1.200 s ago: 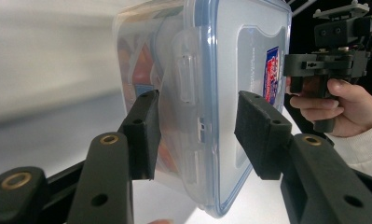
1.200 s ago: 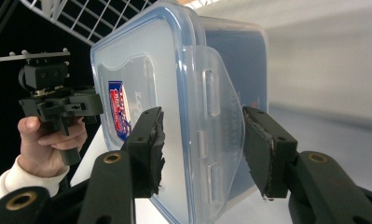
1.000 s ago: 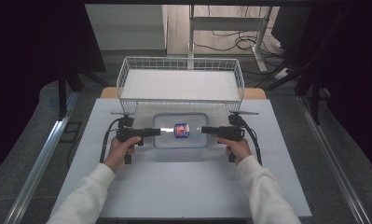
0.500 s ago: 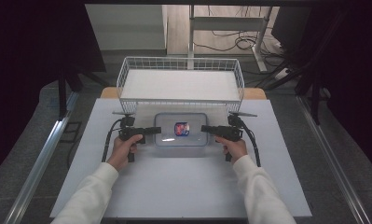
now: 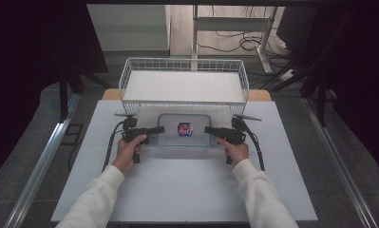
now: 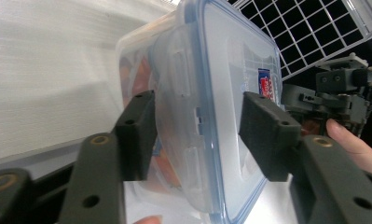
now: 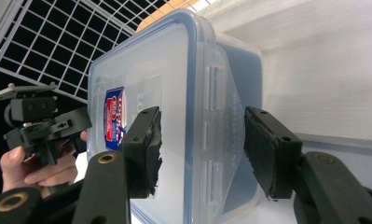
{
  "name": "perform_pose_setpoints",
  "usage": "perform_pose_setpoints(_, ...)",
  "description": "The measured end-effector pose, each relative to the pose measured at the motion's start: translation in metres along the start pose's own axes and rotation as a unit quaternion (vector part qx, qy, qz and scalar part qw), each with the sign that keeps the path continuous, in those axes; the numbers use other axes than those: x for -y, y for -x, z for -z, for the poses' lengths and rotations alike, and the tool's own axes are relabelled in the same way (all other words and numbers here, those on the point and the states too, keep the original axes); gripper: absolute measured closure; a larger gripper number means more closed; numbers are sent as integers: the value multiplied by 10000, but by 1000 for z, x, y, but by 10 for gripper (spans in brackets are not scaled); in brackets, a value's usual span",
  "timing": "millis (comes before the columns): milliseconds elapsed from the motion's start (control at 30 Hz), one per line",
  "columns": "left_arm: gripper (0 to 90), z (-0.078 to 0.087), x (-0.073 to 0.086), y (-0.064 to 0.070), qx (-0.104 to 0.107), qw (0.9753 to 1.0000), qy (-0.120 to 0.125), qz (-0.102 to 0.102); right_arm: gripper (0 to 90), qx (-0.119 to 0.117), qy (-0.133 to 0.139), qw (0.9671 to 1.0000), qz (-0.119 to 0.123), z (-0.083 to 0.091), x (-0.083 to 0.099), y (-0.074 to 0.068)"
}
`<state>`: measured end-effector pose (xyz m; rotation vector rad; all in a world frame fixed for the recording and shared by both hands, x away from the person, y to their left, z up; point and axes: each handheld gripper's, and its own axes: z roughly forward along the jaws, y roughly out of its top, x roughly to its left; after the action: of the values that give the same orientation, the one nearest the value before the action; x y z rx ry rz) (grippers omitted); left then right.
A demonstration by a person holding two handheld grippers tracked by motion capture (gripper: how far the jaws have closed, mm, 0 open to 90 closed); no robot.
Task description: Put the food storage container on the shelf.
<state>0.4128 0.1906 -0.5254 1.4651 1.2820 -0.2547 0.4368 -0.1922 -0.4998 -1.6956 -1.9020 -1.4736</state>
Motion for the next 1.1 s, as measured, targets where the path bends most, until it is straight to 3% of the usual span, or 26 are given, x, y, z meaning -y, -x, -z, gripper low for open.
perform_pose_setpoints(33, 424, 0, 0, 0, -13, 10000, 5, -93, 454, 59, 25, 10000, 14, 0, 1, -1)
perform_pose_setpoints(133, 358, 1, 1, 5, -90, 9999, 28, -44, 406, 238, 124, 9996, 125, 4, 4, -7)
perform_pose_setpoints(167, 338, 4, 1, 9, -171, 9996, 22, -229, 392, 288, 174, 9992, 193, 6, 5, -9)
perform_pose_setpoints(267, 284, 7, 2, 16, -308, 9990, 72, -315, 381, 403, 219, 9983, 348, 11, 7, -12)
perform_pose_setpoints(300, 280, 12, 5, 25, -383, 9980, 124, -496, 375, 437, 255, 9970, 586, 18, 9, -16)
perform_pose_setpoints(467, 275, 28, 17, 41, -507, 9943, 28, -934, 363, 482, 247, 9901, 1295, 40, 21, -30)
perform_pose_setpoints(500, 273, 28, 17, 41, -507, 9943, 28, -934, 362, 520, 195, 9876, 1466, 45, 24, -33)
perform_pose_setpoints(533, 270, 36, 25, 48, -575, 9911, -117, -1198, 363, 525, 147, 9838, 1706, 51, 30, -36)
perform_pose_setpoints(600, 271, 44, 35, 53, -607, 9887, -147, -1364, 367, 551, 63, 9779, 2014, 58, 38, -39)
perform_pose_setpoints(733, 269, 53, 49, 59, -579, 9869, -227, -1491, 456, 653, -241, 9626, 2617, 68, 58, -46)
perform_pose_setpoints(767, 264, 58, 58, 65, -711, 9817, -395, -1719, 470, 704, -304, 9575, 2780, 70, 63, -48)
perform_pose_setpoints(800, 265, 58, 58, 65, -711, 9817, -395, -1719, 470, 704, -304, 9575, 2780, 70, 63, -48)
perform_pose_setpoints(833, 265, 60, 63, 68, -764, 9793, -442, -1823, 485, 731, -323, 9549, 2859, 70, 66, -50)
perform_pose_setpoints(933, 263, 66, 79, 76, -804, 9758, -551, -1958, 571, 649, -463, 9520, 2956, 67, 74, -55)
perform_pose_setpoints(1100, 258, 70, 97, 85, -901, 9692, -719, -2175, 726, 728, -786, 9392, 3261, 50, 84, -60)
